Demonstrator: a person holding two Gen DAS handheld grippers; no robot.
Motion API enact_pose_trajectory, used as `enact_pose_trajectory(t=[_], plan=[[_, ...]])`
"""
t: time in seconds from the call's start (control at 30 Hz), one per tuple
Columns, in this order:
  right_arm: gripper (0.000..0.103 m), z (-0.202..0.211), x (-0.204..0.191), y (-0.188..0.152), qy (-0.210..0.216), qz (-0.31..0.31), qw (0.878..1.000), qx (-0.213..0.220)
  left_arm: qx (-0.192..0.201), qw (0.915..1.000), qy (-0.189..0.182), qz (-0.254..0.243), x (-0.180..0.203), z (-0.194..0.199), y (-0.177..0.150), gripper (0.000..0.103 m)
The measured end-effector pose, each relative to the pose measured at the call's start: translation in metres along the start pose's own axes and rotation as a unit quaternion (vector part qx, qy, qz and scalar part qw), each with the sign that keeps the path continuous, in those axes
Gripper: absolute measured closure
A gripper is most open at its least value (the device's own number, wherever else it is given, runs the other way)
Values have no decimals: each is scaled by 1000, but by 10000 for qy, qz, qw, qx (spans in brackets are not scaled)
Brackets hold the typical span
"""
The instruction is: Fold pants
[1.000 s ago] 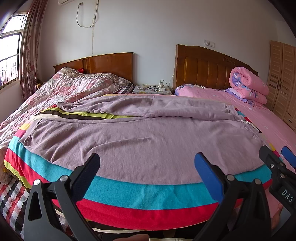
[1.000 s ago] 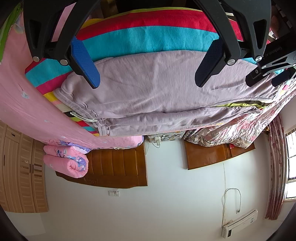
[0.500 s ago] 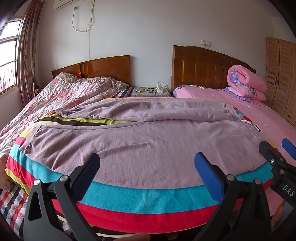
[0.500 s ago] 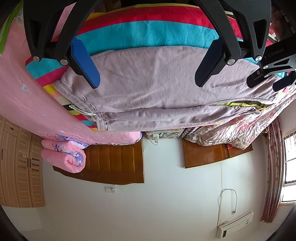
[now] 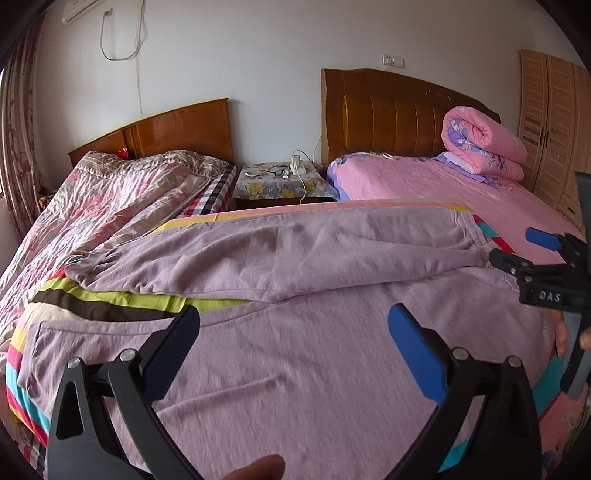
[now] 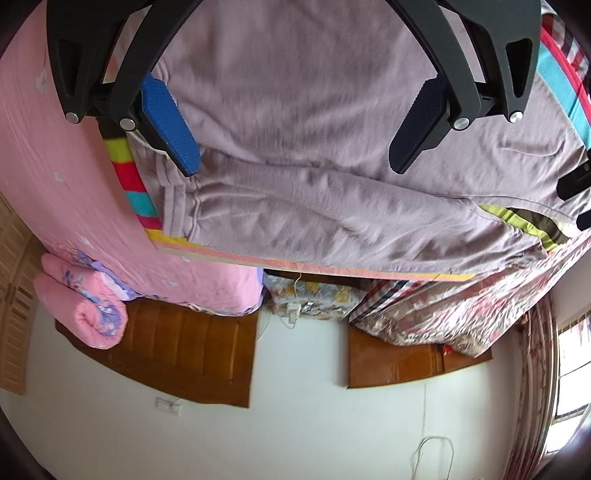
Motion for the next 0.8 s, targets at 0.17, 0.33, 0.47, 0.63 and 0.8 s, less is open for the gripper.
enact_pose_trajectory(t=[0.17, 0.33, 0.47, 0.63, 0.8], plan=[[4, -98, 65, 45, 546, 82, 9975, -435, -734, 9960, 189, -480, 1, -74, 29, 1], [4, -184, 85, 72, 914, 439, 9899, -987, -1808, 9832, -248, 73, -23, -145, 36, 1], [7, -238, 80, 85, 1220, 752, 9806, -1341, -2205, 9684, -842, 800, -37, -177, 39, 1], [20, -275, 59, 80, 1829, 900, 9621, -1812, -2032, 9565, -1278, 1659, -50, -190, 57, 1], [69, -265, 51, 76, 2027, 924, 9580, -1807, -2284, 9326, -1788, 2148, -36, -204, 69, 1]])
Point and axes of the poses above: each gripper's, at about its wrist camera, not at the fingertips, and z roughly against the way its jaws point, x to its right, y to its top, the point moved 9 cm from there along -z, roughly the way its jaws point, and after that the axes turned 10 degrees about y, right-handed, at the moved point
